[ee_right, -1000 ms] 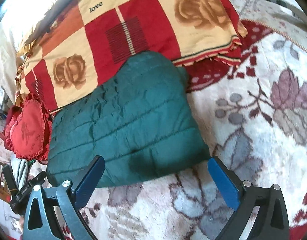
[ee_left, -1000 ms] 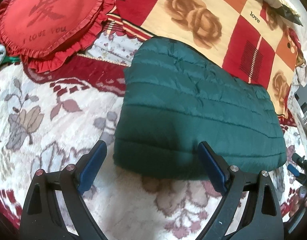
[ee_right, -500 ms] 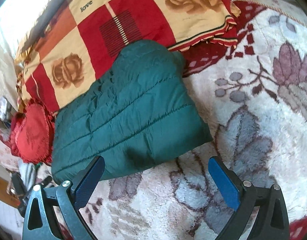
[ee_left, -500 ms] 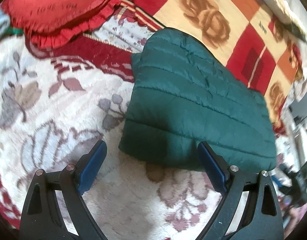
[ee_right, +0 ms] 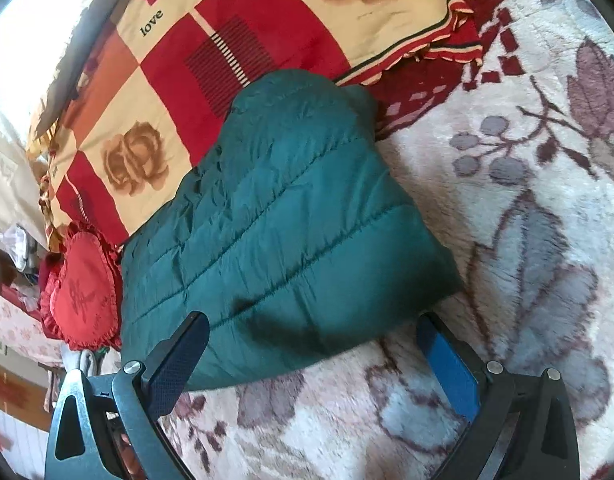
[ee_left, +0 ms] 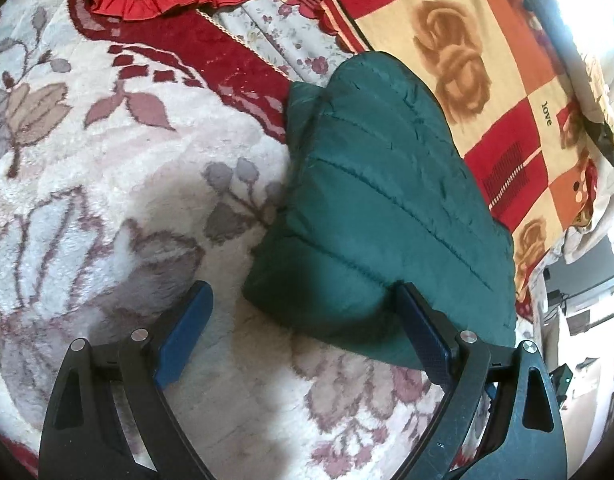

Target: Fold large clothes

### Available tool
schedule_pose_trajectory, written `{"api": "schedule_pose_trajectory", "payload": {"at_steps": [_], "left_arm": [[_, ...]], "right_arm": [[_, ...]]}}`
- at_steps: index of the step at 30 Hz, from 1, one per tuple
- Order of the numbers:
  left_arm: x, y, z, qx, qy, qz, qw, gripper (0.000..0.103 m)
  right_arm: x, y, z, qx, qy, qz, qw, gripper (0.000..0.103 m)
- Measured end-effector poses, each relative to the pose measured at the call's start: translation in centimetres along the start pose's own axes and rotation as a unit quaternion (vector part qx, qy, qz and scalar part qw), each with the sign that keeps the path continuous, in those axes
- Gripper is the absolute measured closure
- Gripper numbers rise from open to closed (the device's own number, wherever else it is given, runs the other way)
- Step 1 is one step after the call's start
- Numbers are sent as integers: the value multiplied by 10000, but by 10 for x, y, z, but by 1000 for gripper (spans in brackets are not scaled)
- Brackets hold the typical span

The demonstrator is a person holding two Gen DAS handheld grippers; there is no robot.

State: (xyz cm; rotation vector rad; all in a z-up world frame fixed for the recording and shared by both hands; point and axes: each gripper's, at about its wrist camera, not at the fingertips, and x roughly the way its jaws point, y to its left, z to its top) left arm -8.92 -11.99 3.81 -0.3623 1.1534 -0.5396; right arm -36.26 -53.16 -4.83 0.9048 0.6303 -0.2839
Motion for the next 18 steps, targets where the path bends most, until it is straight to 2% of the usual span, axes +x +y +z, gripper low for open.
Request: {"api": "schedule_pose_trajectory", "payload": {"at_steps": [7, 10, 18], "left_arm": [[12, -8, 9, 26, -47, -10, 10000, 10], [19, -10, 14, -30, -53, -30, 10000, 2], [37, -24, 20, 147, -34, 82, 9999, 1]], "right_arm": [[17, 8, 9, -75, -9, -23, 10000, 0], [21, 7, 14, -8, -61, 41, 10000, 0], [33, 8, 27, 92, -148, 18, 9998, 0]]}}
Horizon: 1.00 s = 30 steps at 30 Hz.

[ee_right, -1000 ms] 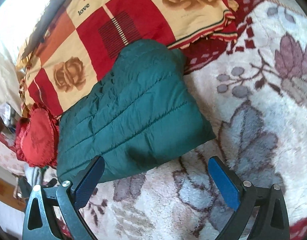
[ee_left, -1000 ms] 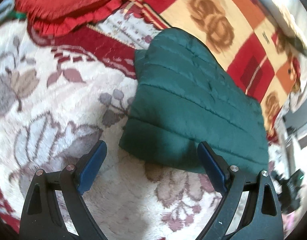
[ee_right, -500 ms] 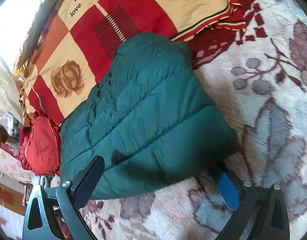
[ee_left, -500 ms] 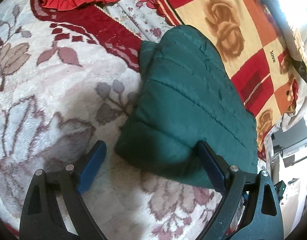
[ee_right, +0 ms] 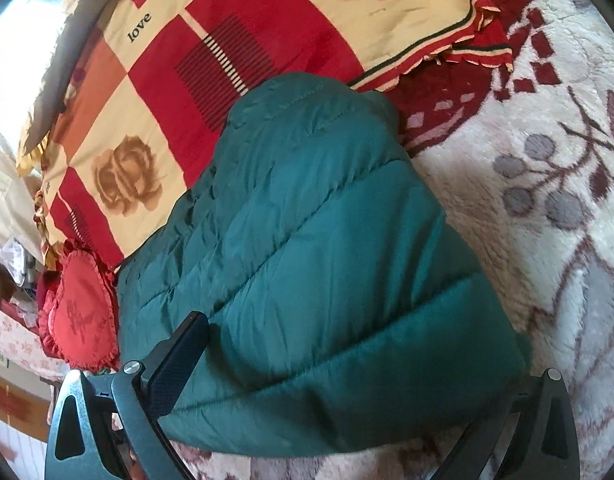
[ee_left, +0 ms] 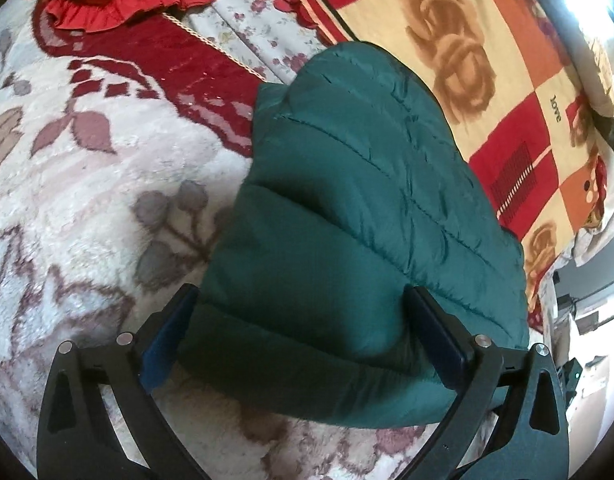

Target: Fold large clothes

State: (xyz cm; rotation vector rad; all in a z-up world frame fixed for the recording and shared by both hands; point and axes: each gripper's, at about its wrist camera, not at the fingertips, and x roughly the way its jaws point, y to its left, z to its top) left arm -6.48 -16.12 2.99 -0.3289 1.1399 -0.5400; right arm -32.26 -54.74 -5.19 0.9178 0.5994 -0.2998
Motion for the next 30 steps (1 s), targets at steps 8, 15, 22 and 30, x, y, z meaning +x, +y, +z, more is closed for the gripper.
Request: {"api": "schedule_pose_trajectory", "payload": {"at_steps": [8, 15, 22, 30], "left_arm": [[-8, 3, 2, 88, 124, -273, 9995, 34], [-30, -4, 3, 261, 88, -274, 9992, 58], [-53, -5, -11, 424, 71, -245, 9988, 60], [-89, 5, -38, 580, 141, -237, 9979, 60]], "right_arm": [[-2, -2, 5, 70, -49, 35, 10000, 29], [-22, 6, 3, 5, -142, 139, 9998, 65], [-46, 12, -8, -150, -126, 237, 9995, 69], [-82, 22, -41, -436, -34, 277, 9987, 69]]}}
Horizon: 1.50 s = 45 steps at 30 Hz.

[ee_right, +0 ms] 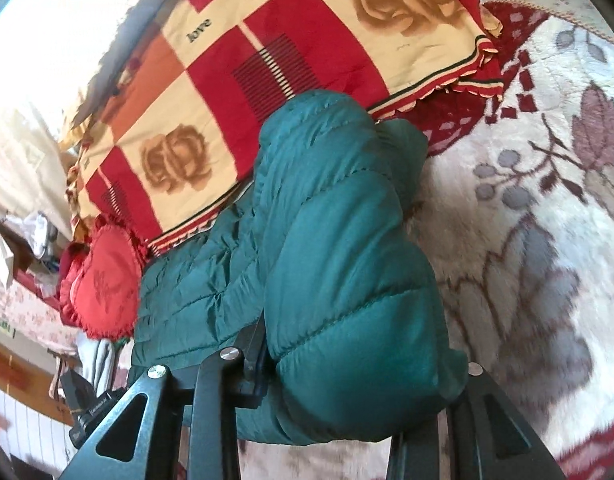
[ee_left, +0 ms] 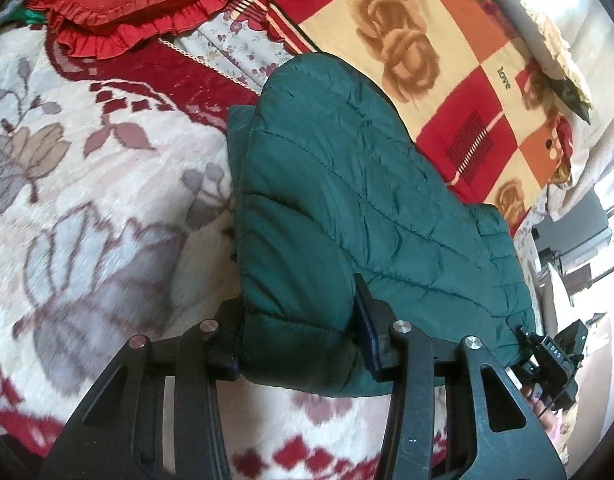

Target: Fold large clothes

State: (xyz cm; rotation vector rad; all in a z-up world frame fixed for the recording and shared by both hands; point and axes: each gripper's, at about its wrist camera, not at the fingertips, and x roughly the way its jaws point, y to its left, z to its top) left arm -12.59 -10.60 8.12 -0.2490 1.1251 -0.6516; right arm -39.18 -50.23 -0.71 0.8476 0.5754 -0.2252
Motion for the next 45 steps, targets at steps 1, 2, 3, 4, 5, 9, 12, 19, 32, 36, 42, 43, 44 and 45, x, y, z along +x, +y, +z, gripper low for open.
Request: {"api": "schedule_pose_trajectory", "payload": {"at_steps": [1, 2, 3, 4, 5, 9, 12, 19, 32, 36, 42, 43, 44, 45], "left_arm": [[-3, 0, -3, 21, 5, 4, 10000, 60], [-7, 1, -7, 46, 12, 11, 10000, 60], [-11, 1, -12, 75, 21, 22, 10000, 60], [-16, 1, -17, 124, 31, 50, 9999, 60], [-19, 1, -22, 165, 36, 75, 9998, 60], [-30, 7, -40, 233, 97, 80, 9996, 60], [-31, 16, -51, 141, 184, 56, 9997, 60], [-32, 15, -65, 278, 17, 520, 9983, 38], [-70, -17, -83, 940, -556, 1365, 9846, 37], [-79, -31, -96, 1016, -814, 1539, 9795, 37], [-86, -53, -109, 1185, -909, 1503, 9773, 37], [-87, -57, -111, 1215, -957, 1493, 9766, 37], [-89, -60, -113, 1240, -997, 1491, 9759, 37], [-90, -64, -115, 1272, -1028, 1488, 9753, 37]], "right_arm": [[-4, 1, -4, -28, -1, 4, 10000, 69], [-10, 1, -10, -59, -2, 5, 10000, 69], [-14, 2, -15, -65, 3, -1, 10000, 69], [-17, 1, -20, -64, 16, -4, 10000, 69], [-22, 0, -27, -61, 40, -19, 10000, 69], [-34, -4, -47, -60, 110, -96, 9999, 69], [-39, -7, -61, -71, 154, -165, 9997, 69], [-31, -22, -66, -214, 350, -839, 9956, 32], [-91, 13, -76, -1290, -267, -1441, 9808, 25], [-93, 36, -90, -1687, -410, -1449, 9741, 22], [-88, 70, -111, -2010, -531, -1261, 9700, 21], [-88, 76, -115, -2047, -546, -1231, 9695, 21], [-87, 80, -118, -2076, -561, -1213, 9690, 20], [-86, 85, -121, -2120, -578, -1204, 9681, 19]]}}
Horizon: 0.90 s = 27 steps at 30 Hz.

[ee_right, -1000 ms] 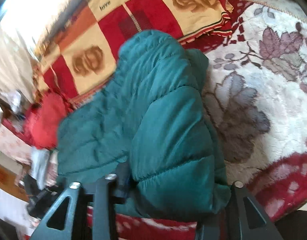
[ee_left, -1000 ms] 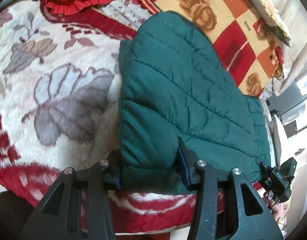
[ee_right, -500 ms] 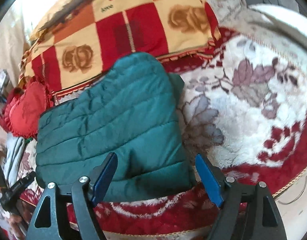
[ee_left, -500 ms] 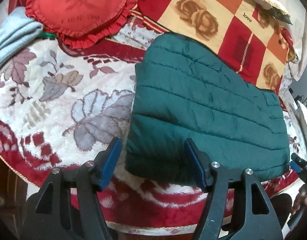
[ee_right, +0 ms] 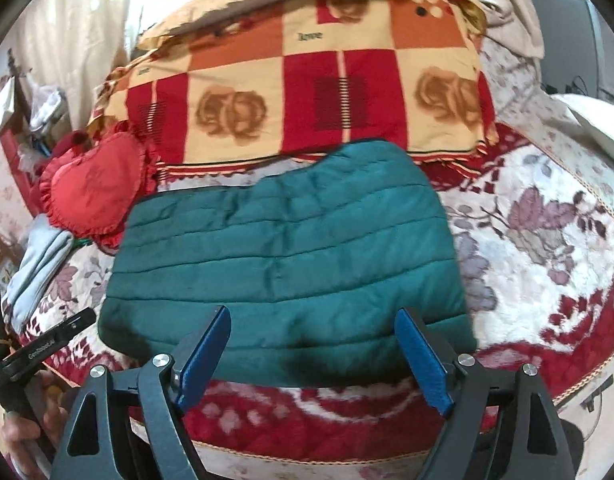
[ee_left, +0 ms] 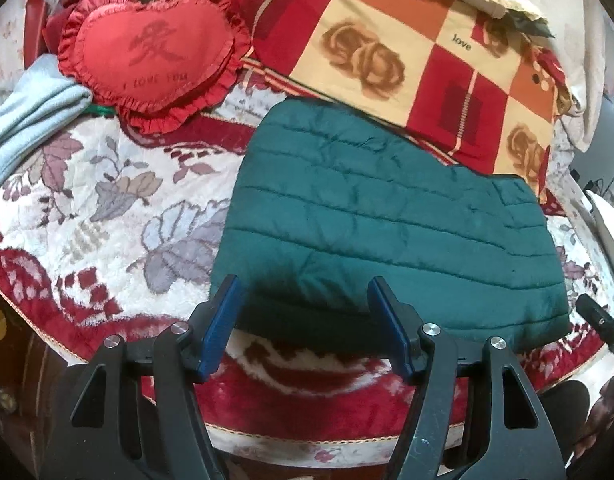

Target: Fold large clothes

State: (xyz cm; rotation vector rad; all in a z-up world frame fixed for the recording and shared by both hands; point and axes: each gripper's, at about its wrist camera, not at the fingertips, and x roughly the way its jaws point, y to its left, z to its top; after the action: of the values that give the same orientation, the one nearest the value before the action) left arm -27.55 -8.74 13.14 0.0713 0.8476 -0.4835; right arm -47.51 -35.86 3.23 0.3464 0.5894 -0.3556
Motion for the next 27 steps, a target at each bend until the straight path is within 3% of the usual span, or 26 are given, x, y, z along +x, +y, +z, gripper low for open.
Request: {"api": "schedule_pose_trajectory", "payload": {"at_steps": [4, 27], "left_arm": [[-5, -11, -4, 89, -84, -18, 9999, 37], [-6, -33, -16, 363, -234, 142, 9990, 37]], "right_arm": [[0, 19, -6, -241, -74, -63, 9997, 14], [0, 49, -11, -579, -106, -437, 9973, 13]]}}
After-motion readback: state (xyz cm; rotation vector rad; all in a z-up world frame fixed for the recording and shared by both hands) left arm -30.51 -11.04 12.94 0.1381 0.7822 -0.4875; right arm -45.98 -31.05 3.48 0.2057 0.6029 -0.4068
